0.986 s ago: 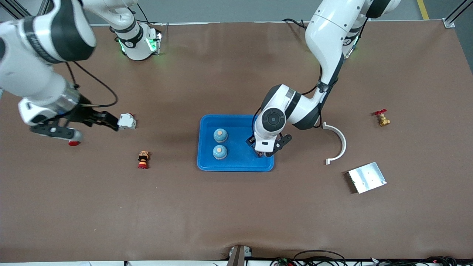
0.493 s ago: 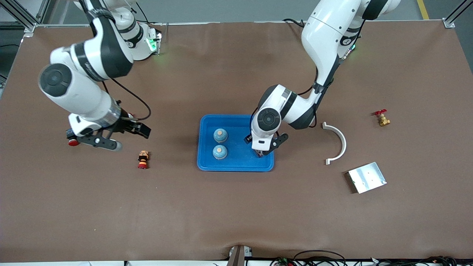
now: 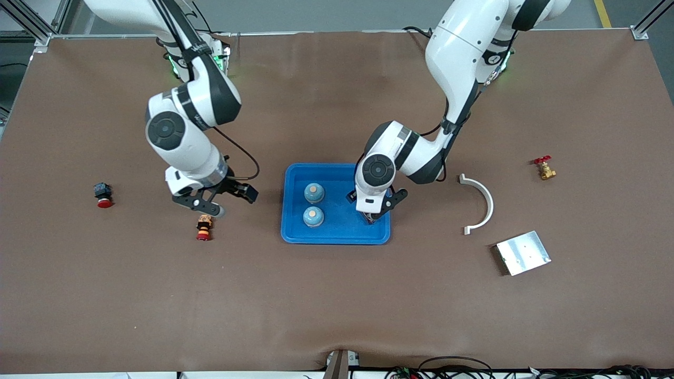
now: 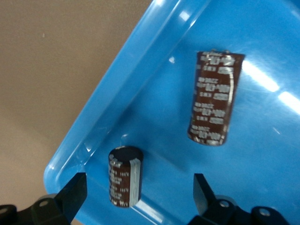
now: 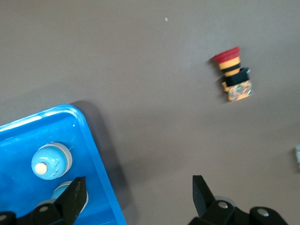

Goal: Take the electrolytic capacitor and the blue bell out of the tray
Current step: 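Grasp the capacitor with the left gripper while the right gripper reaches the tray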

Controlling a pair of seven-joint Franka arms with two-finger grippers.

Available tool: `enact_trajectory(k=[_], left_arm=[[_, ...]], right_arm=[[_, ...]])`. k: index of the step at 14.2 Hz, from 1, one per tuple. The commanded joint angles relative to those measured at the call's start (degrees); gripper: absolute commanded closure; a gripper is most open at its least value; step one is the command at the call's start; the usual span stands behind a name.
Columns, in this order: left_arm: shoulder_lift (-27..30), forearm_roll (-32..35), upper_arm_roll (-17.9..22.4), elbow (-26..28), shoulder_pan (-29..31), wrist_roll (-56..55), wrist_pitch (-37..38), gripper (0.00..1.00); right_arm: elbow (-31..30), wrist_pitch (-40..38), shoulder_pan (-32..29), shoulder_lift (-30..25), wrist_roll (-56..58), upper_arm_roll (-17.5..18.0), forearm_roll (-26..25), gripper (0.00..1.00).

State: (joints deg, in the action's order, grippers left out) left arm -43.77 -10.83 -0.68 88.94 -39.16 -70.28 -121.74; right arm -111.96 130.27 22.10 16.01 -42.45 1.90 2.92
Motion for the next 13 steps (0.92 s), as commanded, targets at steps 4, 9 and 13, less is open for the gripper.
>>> enact_trajectory(k=[4, 9, 13], left_arm=[[-1.50, 0.55, 0.15, -0.52, -0.48, -1.35, -1.58, 0.00], [-1.41, 0.81, 0.15, -0.70, -0.57, -6.00, -1.58, 0.39], [-1.06, 0.63, 0.07, -0.70, -0.57, -6.27, -1.58, 0.64]], right_arm=[[0.42, 3.94, 4.08, 2.88, -8.42, -0.41, -0.01, 0.00], [2.18, 7.10, 7.42, 6.92, -15.72, -0.41, -0.01, 0.00], [4.03, 7.11, 9.27, 9.74, -18.72, -0.41, -0.37, 0.00]])
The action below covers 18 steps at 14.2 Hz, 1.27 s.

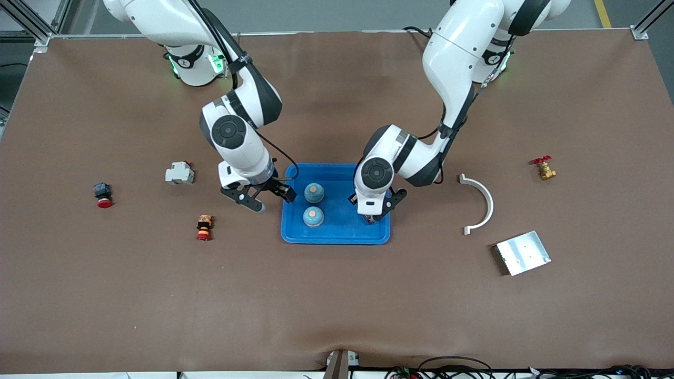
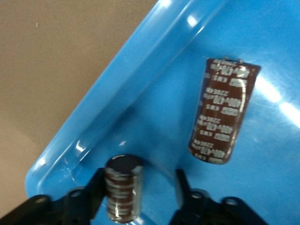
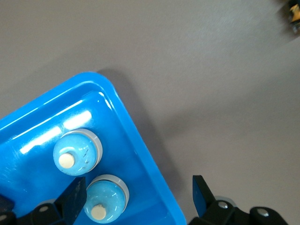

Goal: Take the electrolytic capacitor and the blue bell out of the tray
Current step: 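Grasp the capacitor with the left gripper while the right gripper reaches the tray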

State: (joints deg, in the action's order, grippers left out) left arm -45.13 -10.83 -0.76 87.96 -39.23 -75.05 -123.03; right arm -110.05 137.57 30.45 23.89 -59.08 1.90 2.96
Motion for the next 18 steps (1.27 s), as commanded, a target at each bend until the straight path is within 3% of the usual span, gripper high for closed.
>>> enact_trajectory(k=[1, 3, 8, 12, 18], left_arm=[[0.31, 0.55, 0.23, 0.29, -0.84, -1.50, -0.28, 0.75], [0.31, 0.55, 0.23, 0.37, -0.85, -1.50, -0.19, 1.00], [1.62, 1.16, 0.32, 0.03, -0.06, -1.68, 1.30, 1.00], [6.36, 1.42, 0.58, 0.02, 1.61, -0.54, 4.72, 1.00], [15.32, 3.35, 0.67, 1.07, 8.18, 17.55, 17.55, 1.00]], right_arm=[[2.38, -0.20, 1.28, 2.38, -2.27, -0.40, -0.41, 0.00], [3.25, -0.29, 1.46, 3.52, -2.62, -0.40, -0.15, 0.00], [7.12, -0.29, 4.88, 8.27, -9.29, -0.49, -0.85, 0.00], [7.74, -0.29, 5.24, 9.59, -10.09, -0.49, -0.85, 0.00], [8.35, -0.03, 5.67, 11.26, -11.14, -0.49, -0.85, 0.00]])
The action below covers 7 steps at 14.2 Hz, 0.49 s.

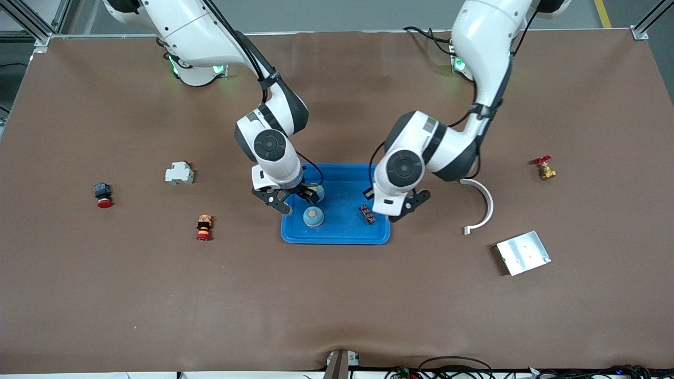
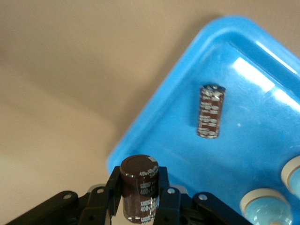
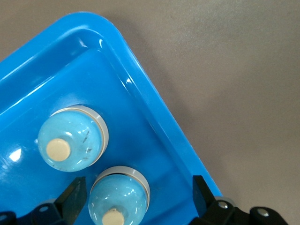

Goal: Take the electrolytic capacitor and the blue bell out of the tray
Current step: 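Carry the capacitor toward the white arc while the right gripper grasps a bell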

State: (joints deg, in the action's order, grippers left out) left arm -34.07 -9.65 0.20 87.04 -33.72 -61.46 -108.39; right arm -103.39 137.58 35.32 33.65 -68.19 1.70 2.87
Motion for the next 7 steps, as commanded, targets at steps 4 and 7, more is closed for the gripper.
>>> enact_trajectory(k=[4, 7], left_arm=[[13.56, 6.46, -0.37, 8.91, 8.65, 18.27, 5.47, 1.00], [19.99, 9.82, -0.46, 16.39, 14.62, 28.02, 5.47, 1.00]], right_arm=[[2.93, -0.12, 1.86, 2.91, -3.44, -0.30, -0.85, 0.00], [3.64, -0.30, 2.38, 3.44, -4.05, -0.30, -0.67, 0.00]])
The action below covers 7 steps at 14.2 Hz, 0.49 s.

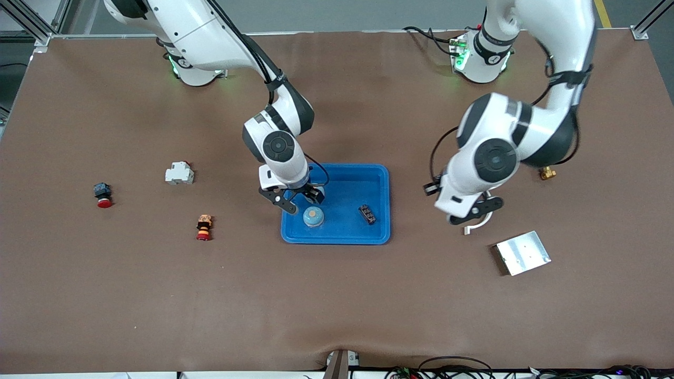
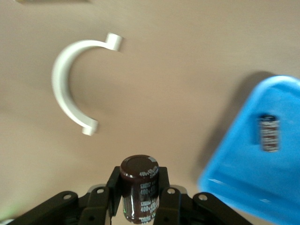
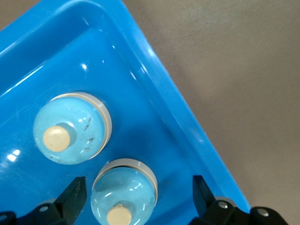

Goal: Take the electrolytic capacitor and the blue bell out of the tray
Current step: 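Carry the capacitor toward the white arc while the right gripper grasps a bell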

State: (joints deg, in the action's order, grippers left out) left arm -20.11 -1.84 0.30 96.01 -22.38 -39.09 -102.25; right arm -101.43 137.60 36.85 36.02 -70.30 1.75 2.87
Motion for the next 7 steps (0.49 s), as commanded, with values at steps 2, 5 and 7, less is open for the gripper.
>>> enact_trajectory(k=[2, 5, 7], left_arm=[[7.27, 2.98, -0.56, 8.57, 8.03, 12.79, -1.02, 1.00], [7.45, 4.39, -0.56, 10.94, 13.93, 19.91, -4.00, 1.00], [7.36, 4.48, -0.56, 12.87, 16.75, 25.01, -6.89, 1.00]], right_arm=[[1.85, -0.05, 0.85, 1.33, -3.17, -0.35, -0.85, 0.00], [2.55, -0.05, 1.11, 2.21, -3.43, -0.35, -0.67, 0.00], [3.17, -0.05, 1.46, 2.74, -3.96, -0.35, -0.67, 0.00]])
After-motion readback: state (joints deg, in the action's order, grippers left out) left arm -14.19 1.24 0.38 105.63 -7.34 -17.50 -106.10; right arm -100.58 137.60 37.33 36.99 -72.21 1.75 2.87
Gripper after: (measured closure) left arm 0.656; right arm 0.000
